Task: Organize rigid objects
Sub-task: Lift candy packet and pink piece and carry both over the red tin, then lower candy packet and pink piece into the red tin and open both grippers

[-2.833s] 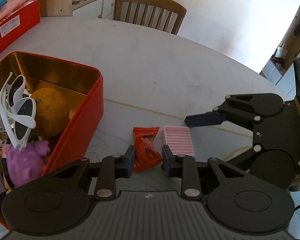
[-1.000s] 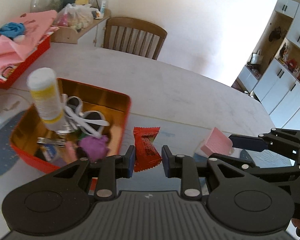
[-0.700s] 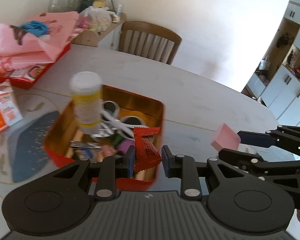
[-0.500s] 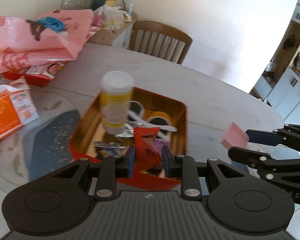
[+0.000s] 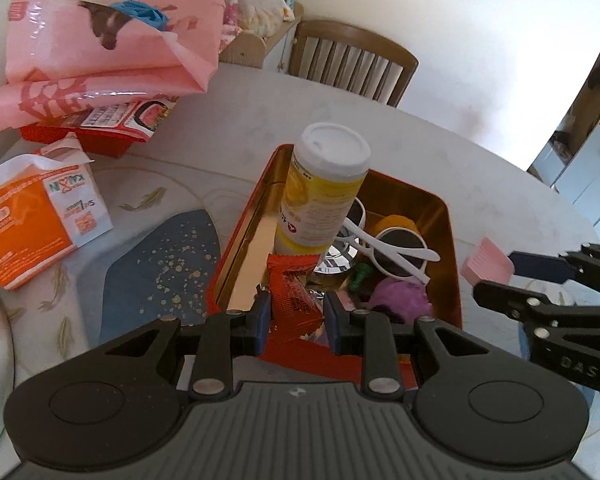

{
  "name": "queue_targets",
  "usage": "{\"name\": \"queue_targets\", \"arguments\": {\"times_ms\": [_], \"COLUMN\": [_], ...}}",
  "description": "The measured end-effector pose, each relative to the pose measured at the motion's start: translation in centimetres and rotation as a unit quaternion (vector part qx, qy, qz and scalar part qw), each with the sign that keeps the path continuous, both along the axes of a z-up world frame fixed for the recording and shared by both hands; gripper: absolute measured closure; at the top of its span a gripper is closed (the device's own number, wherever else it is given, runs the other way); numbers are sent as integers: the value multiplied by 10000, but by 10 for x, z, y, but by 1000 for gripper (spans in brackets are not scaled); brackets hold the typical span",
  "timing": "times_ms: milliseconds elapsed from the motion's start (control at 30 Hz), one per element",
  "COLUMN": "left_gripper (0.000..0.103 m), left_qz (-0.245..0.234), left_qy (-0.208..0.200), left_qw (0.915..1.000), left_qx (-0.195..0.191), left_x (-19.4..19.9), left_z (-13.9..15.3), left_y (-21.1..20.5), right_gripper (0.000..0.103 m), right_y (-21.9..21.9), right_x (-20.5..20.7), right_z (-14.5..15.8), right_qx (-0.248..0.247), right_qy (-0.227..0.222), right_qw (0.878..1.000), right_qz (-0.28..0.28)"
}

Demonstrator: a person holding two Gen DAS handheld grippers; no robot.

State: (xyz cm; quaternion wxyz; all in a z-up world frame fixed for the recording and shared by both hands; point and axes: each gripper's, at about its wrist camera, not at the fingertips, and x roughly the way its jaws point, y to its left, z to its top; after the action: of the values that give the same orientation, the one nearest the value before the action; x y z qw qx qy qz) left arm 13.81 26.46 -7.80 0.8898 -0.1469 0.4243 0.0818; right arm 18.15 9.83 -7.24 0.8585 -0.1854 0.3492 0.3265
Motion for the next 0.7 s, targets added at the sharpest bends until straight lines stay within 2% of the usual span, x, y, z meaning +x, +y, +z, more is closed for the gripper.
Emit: {"name": "queue_targets", "arguments": {"times_ms": [333, 433, 700], "left_gripper": [76, 76, 76], "left_qz": [-296, -278, -342], "left_qy": [317, 477, 473], "left_qw": [9991, 9984, 9982], "left_qx": [-1, -118, -98], "left_x": [29, 35, 38], "left_z": [-17, -26, -31], "left_y": [-1, 2, 0], "right_gripper": [59, 59, 59], "right_y": [26, 31, 33], "right_x": [14, 14, 11], "right_z": [-20, -23, -26], "right_qx": [-140, -207, -243], "right_qy": [182, 186, 260], "right_qw": [9997, 9996, 9994], "right_qz": [-65, -39, -4]}}
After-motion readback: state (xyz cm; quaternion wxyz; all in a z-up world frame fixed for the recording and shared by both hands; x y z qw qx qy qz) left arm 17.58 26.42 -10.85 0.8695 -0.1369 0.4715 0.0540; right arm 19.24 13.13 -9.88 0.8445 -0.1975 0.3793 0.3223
